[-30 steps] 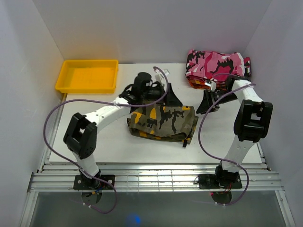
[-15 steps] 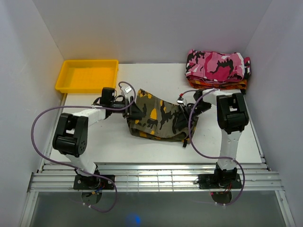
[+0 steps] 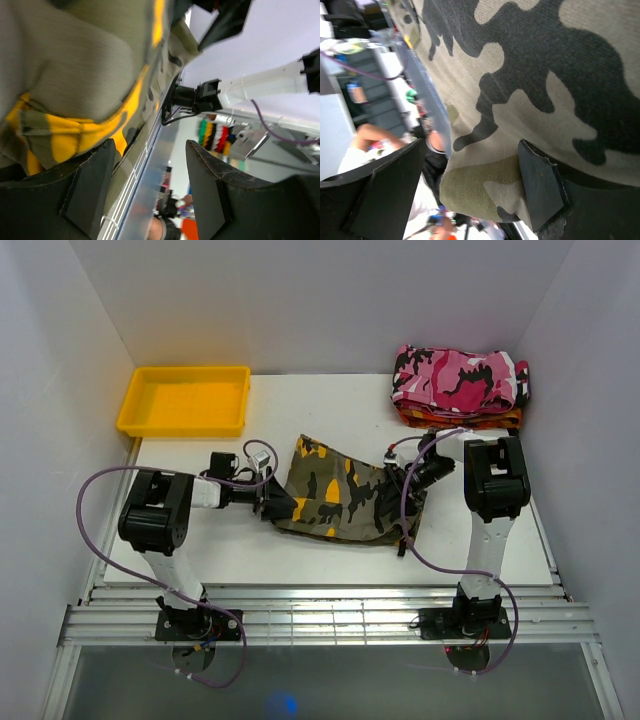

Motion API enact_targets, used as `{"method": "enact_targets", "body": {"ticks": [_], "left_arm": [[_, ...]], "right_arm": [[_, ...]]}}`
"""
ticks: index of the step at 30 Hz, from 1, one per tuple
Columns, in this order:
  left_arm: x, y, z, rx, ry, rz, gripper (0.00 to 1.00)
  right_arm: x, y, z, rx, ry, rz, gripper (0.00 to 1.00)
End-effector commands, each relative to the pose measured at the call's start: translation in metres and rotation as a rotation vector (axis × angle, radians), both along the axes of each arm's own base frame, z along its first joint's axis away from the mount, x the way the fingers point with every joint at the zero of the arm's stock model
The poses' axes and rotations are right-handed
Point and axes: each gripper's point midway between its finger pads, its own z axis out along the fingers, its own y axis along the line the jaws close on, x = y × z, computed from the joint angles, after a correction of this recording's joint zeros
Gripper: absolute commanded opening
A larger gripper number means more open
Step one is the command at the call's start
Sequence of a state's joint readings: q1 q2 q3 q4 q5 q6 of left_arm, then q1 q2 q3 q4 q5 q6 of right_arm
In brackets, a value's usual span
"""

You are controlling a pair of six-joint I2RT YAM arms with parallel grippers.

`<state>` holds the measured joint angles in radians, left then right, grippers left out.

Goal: Fold and stack the trousers
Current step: Fold the trousers

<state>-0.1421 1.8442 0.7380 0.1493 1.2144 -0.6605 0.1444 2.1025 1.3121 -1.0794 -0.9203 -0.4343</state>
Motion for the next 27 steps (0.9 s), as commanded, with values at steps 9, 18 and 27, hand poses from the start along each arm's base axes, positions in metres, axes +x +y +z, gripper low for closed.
{"method": "enact_targets", "body": {"ticks": [9, 18, 27], "left_arm": [[0.046, -0.039, 0.174, -0.082, -0.609, -0.049, 0.70], [0.150, -0.057, 0.072, -0.019, -0.363, 0.147, 0.71], [0.174, -0.043, -0.015, 0.072, -0.196, 0.243, 0.69]], "right_arm": [[0.066, -0.016, 0.069, 0.003, -0.474, 0.125, 0.93], [0.048, -0.010, 0.031, 0.033, -0.282, 0.042, 0.90], [0.020, -0.031, -0.044, -0.098, -0.176, 0.048, 0.90]]}}
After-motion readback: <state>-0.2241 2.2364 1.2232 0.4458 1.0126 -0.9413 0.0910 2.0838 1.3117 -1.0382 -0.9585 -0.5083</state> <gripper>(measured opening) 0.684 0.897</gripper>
